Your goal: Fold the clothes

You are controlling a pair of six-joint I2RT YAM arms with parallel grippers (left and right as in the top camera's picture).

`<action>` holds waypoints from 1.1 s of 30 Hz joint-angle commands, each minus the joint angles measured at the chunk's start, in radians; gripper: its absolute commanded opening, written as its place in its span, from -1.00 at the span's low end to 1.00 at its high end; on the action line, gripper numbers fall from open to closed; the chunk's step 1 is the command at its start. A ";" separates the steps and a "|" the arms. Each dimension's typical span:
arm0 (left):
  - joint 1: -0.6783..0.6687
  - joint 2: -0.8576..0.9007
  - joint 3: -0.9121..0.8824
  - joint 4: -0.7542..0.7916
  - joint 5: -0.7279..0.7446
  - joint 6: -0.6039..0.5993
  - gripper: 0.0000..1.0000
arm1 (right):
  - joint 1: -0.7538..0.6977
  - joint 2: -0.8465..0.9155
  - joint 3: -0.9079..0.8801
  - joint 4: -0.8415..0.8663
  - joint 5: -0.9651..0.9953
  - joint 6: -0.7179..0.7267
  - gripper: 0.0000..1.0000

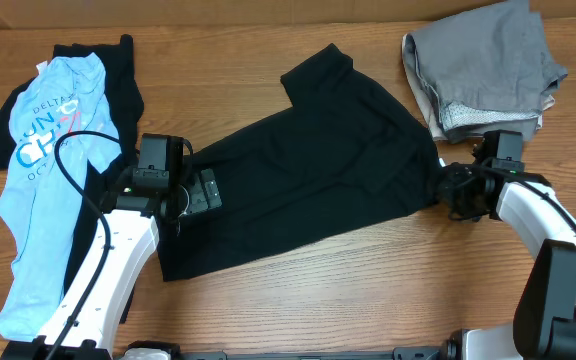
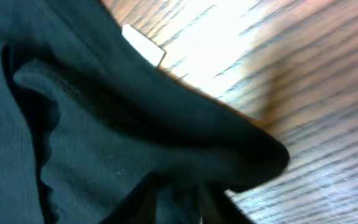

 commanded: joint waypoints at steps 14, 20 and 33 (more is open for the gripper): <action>0.003 0.001 -0.003 -0.006 -0.020 0.027 1.00 | -0.108 -0.068 0.060 -0.475 0.082 0.059 -0.92; 0.003 0.001 -0.003 -0.010 -0.020 0.027 1.00 | -0.195 -0.237 0.079 -0.674 0.089 0.051 -0.92; 0.003 0.000 0.234 -0.188 -0.019 0.156 0.99 | -0.197 -0.470 0.268 -0.872 -0.005 -0.037 0.77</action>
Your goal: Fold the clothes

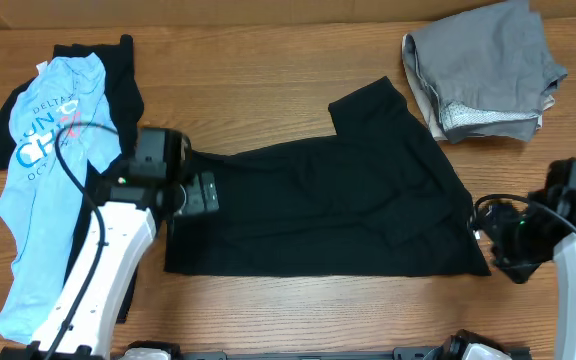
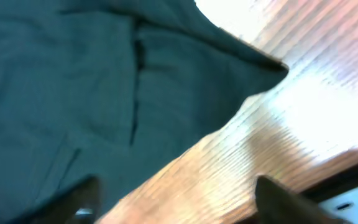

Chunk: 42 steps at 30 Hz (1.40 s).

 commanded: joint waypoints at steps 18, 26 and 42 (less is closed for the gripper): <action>0.036 0.195 0.789 -0.427 0.179 0.239 1.00 | 0.333 0.165 0.647 0.089 -0.069 -0.204 0.82; 0.036 0.404 0.949 -0.534 0.166 0.247 1.00 | 0.378 0.434 0.700 0.252 -0.070 -0.204 0.85; 0.136 0.746 0.949 -0.454 0.169 0.256 1.00 | 0.379 0.769 0.700 0.453 -0.043 -0.281 0.83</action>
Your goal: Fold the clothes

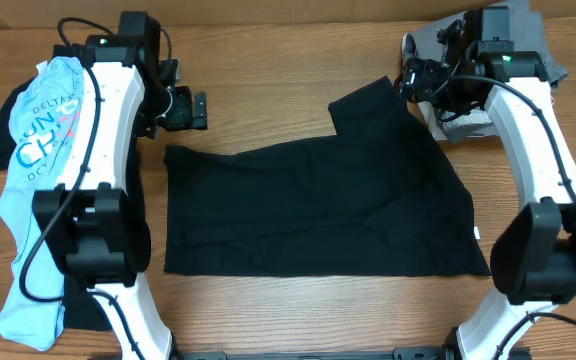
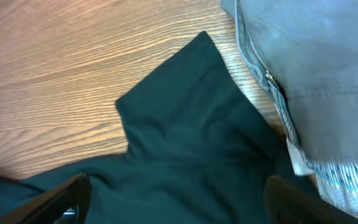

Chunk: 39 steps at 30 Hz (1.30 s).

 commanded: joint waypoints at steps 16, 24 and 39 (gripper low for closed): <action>0.047 0.279 0.017 0.169 0.011 0.093 1.00 | 0.052 0.071 0.015 0.011 0.081 -0.031 0.82; 0.047 0.331 0.017 0.179 0.012 0.092 0.86 | 0.055 0.073 0.014 0.018 0.082 -0.031 0.74; 0.059 0.333 0.050 0.108 0.007 0.092 -0.92 | 0.055 0.079 0.014 0.040 0.081 -0.031 0.67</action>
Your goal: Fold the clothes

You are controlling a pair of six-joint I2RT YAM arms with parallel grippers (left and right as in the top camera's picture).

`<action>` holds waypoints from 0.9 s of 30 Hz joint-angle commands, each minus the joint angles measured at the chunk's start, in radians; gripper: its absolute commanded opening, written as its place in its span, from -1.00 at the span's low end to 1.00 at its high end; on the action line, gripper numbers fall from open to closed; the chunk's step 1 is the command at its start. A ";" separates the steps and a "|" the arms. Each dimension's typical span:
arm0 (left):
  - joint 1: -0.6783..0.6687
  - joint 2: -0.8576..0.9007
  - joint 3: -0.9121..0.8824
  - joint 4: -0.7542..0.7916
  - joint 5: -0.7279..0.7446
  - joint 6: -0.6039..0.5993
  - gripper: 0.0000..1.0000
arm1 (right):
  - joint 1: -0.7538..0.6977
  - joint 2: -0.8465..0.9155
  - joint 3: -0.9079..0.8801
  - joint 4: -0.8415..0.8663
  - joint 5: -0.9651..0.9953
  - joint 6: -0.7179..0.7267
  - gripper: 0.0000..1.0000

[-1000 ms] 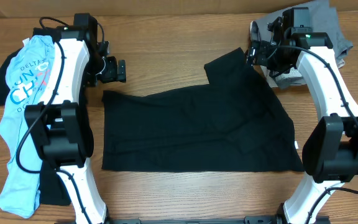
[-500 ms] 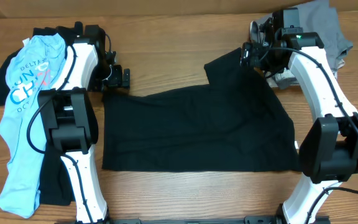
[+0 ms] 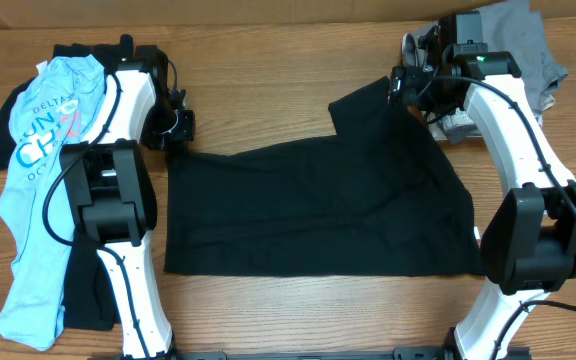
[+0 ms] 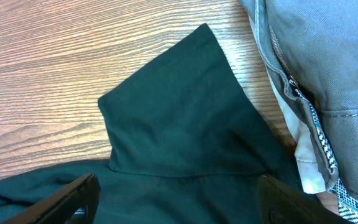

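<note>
A black T-shirt lies spread flat on the wooden table, with one sleeve pointing to the far right. My right gripper hovers open over that sleeve. Its two fingers stand wide apart with only cloth beneath them. My left gripper sits at the shirt's far left corner. The overhead view does not show how its jaws stand.
A pile of folded grey clothes lies at the far right, just beside the sleeve. A light blue printed shirt lies over a black garment along the left side.
My left gripper has come down from just beyond the shirt's far left corner onto that corner. My right gripper has shifted slightly over the sleeve and stays open. The shirt has not moved.
The shirt first lay slantwise, my right gripper shut on its right end and my left at its left end. Then it lay stretched flat, with my right gripper open beside its near right corner. Both arms then stood at the far edge, where they are now.
</note>
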 commanded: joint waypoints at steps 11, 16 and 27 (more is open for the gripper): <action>0.024 0.026 0.385 -0.116 -0.031 0.000 -0.92 | 0.008 0.019 0.013 0.037 0.003 -0.007 0.58; 0.004 0.026 0.441 -0.155 -0.031 -0.002 -0.92 | 0.023 0.044 0.013 0.088 0.004 -0.007 0.56; -0.021 0.027 0.436 -0.180 -0.042 -0.007 -0.92 | 0.037 0.210 0.013 0.253 0.089 0.000 0.57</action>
